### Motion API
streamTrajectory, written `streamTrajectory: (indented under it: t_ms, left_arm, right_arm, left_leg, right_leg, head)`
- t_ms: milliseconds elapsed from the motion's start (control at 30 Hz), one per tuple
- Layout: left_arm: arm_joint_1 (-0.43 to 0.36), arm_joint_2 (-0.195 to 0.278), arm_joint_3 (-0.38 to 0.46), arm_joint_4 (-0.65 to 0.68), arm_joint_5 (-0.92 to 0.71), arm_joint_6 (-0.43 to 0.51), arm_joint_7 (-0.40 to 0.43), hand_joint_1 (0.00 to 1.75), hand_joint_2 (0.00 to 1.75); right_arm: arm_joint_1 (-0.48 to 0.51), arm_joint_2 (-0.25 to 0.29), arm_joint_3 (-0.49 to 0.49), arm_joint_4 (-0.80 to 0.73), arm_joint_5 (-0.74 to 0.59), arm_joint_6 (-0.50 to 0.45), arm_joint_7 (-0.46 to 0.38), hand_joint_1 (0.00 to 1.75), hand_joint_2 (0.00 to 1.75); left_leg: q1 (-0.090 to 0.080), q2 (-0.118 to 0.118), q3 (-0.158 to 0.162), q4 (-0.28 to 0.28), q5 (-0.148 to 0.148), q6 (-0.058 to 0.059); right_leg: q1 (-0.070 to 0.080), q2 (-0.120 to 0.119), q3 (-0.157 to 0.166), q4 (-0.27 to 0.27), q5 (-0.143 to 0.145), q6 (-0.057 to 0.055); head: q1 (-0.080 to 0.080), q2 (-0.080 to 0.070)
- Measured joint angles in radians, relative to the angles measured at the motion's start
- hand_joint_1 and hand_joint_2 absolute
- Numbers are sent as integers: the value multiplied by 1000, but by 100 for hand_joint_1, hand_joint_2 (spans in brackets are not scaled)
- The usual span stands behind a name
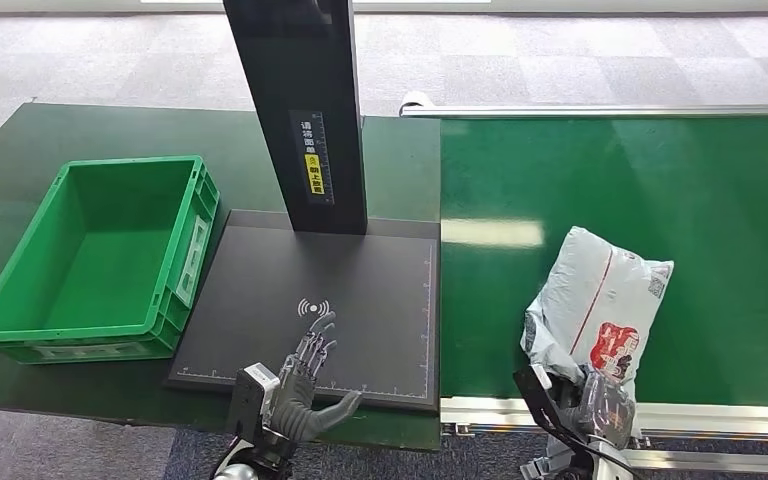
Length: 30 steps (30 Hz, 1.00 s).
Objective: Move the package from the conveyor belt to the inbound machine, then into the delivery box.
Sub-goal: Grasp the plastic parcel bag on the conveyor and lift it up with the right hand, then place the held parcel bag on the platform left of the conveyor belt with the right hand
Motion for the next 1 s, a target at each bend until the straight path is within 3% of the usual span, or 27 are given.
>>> streamTrajectory:
  t_ms: [100, 200, 300, 433, 633, 800, 1000]
  left_arm:
    - [1, 0, 2, 0, -7, 6, -4, 0, 175]
    - [1, 0, 15, -4, -20, 16, -15, 0, 175]
    - [3, 3, 40, -20, -44, 35, -29, 0, 175]
    - [17, 13, 83, -64, -106, 56, -57, 0, 175]
    - [22, 30, 174, -143, -195, 78, -102, 0, 175]
    - [11, 43, 241, -189, -224, 99, -120, 0, 175]
    - [1, 55, 310, -236, -237, 132, -128, 0, 175]
  right_arm:
    - [47, 45, -10, -118, -233, 228, -116, 175, 175]
    - [137, 100, 9, -321, -456, 469, -164, 175, 175]
    - [232, 130, 70, -550, -583, 557, -166, 175, 175]
    - [304, 119, 149, -796, -653, 575, -166, 175, 175]
    - [333, 65, 261, -1041, -626, 574, -180, 175, 175]
    - [289, -4, 370, -1086, -564, 557, -164, 175, 175]
    - [155, -74, 563, -1028, -365, 495, -78, 175, 175]
  left_leg:
    - [0, 0, 0, 0, 0, 0]
    - [1, 0, -1, 0, 0, 0]
    - [1, 0, -3, 0, 0, 0]
    - [0, 1, -4, 0, 0, 0]
    - [0, 0, -4, 0, 0, 0]
    - [0, 1, -4, 0, 1, 0]
    - [0, 1, -4, 0, 2, 0]
  right_leg:
    - [0, 0, 0, 0, 0, 0]
    - [1, 0, -1, 0, 0, 0]
    - [1, -1, -3, 0, 0, 0]
    - [1, 0, -3, 0, 0, 0]
    - [0, 0, -4, 0, 0, 0]
    - [0, 0, -3, 0, 0, 0]
    - [0, 0, -3, 1, 0, 0]
  head:
    - [0, 0]
    - [0, 0]
    - [0, 0]
    - [0, 0]
    - [0, 0]
    - [0, 0]
    - [0, 0]
